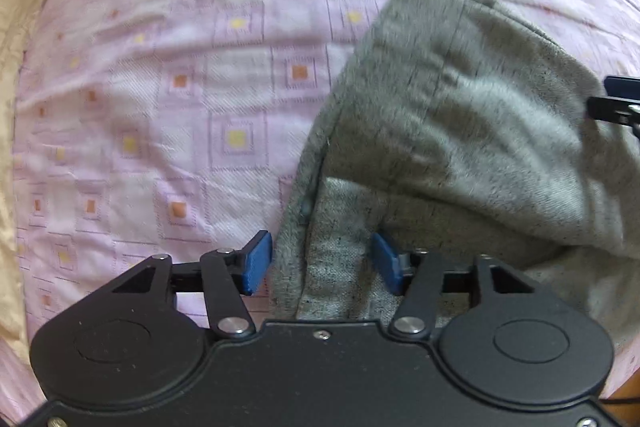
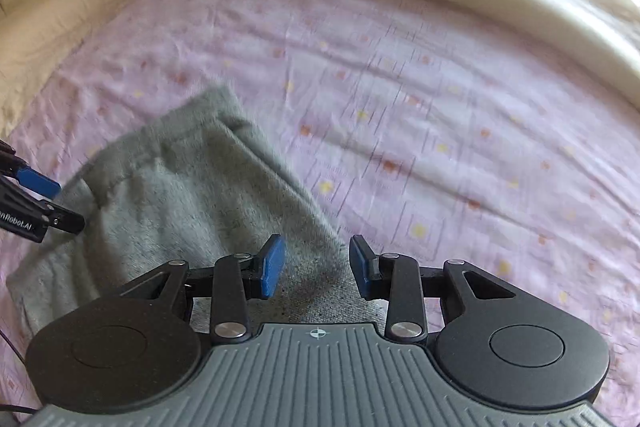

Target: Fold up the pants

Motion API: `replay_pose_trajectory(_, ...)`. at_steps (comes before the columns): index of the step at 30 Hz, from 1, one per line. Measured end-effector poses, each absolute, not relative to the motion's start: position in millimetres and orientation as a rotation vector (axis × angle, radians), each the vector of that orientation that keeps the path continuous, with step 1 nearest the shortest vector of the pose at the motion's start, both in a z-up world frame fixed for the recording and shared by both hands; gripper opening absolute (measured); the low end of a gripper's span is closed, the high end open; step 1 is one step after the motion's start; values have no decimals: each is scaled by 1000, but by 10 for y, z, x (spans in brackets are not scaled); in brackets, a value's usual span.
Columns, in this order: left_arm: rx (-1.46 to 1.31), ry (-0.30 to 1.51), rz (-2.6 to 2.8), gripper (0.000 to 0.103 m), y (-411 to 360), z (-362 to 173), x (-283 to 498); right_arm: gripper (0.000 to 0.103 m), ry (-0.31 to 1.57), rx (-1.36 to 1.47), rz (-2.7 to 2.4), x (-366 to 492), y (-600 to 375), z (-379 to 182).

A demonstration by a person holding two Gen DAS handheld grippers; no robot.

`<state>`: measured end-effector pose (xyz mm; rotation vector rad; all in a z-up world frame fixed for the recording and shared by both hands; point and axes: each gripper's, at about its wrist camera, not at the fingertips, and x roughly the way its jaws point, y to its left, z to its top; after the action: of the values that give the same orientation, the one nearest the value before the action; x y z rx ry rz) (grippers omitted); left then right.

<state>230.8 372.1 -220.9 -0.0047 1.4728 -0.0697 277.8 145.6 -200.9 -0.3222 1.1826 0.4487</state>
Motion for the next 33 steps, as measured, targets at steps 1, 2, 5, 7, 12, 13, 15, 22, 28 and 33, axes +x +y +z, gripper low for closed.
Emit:
replay_pose_trajectory(1,-11,1472,-61,68,3727,-2234,2297,35,1213,-340,446,2835,1477,-2075)
replay_pose_trajectory(2,-17,1467,-49,72,3737,-2249,2286,35,1241,-354,442,2866,1498,-2124)
replay_pose_trajectory(5,-17,1454,-31,82,3759,-2291,2257,35,1265,-331,450,2984,1509,-2212)
replay_pose_trajectory(7,-4,1443,-34,85,3758,-2288,2224,35,1278,-311,461,3043,1509,-2249)
replay_pose_trajectory(12,92,1416,-40,96,3685,-2309,2182,36,1298,-261,515,3144,1442,-2307)
replay_pose_trajectory(13,94,1415,-42,96,3681,-2313,2180,36,1302,-244,528,3172,1413,-2312)
replay_pose_trajectory(15,79,1421,-40,96,3678,-2312,2185,39,1319,-201,539,3211,1363,-2318)
replay_pose_trajectory(22,-14,1439,-72,79,3785,-2262,2267,19,1351,-205,635,3196,1526,-2303)
replay_pose_trajectory(28,0,1412,-96,70,3803,-2169,2298,11,1216,-175,629,2875,1496,-1834)
replay_pose_trajectory(33,-66,1422,-95,66,3869,-2191,2312,10,1028,-288,728,2179,1662,-1192)
